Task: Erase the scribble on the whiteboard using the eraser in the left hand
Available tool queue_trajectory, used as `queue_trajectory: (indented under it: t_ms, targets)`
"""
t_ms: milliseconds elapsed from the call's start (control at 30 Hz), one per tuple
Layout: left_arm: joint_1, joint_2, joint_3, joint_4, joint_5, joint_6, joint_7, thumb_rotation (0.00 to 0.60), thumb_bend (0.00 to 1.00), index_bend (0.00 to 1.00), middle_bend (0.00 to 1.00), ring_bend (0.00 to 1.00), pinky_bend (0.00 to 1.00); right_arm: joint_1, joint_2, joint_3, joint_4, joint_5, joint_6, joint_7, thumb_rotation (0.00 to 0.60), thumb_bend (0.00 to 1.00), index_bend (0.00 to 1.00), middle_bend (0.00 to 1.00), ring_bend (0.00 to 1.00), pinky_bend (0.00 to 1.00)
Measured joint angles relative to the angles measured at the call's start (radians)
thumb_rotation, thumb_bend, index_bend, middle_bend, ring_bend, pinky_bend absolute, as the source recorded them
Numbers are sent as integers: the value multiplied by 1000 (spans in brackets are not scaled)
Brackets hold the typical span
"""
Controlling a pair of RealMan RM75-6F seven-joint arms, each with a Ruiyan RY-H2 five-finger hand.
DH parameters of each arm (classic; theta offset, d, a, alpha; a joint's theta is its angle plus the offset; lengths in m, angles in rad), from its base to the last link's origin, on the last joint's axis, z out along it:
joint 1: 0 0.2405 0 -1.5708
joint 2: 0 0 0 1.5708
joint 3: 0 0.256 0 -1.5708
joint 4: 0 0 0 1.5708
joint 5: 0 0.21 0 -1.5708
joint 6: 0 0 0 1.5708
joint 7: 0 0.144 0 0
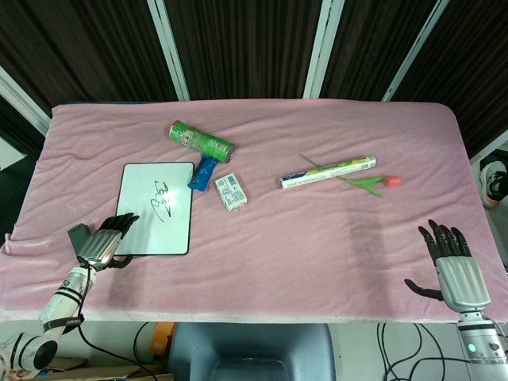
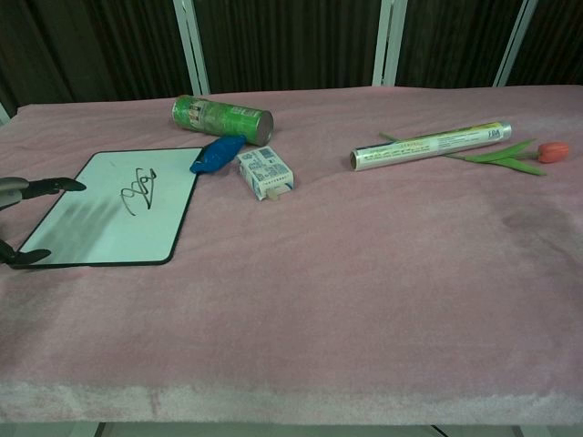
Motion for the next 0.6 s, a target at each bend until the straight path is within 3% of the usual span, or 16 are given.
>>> queue_trajectory:
  t_ms: [333,600]
  targets:
    - [-9,0,15,5,-1,-4,18,600,360,0,7,0,5,-4,0,-3,0,-5,7,1,600,308,0,0,0,42]
    - [1,71,51,-59,-16,10,157,600,356,0,1,0,2,-4,7,-4,3,-5,7,12,600,307,0,0,0,42]
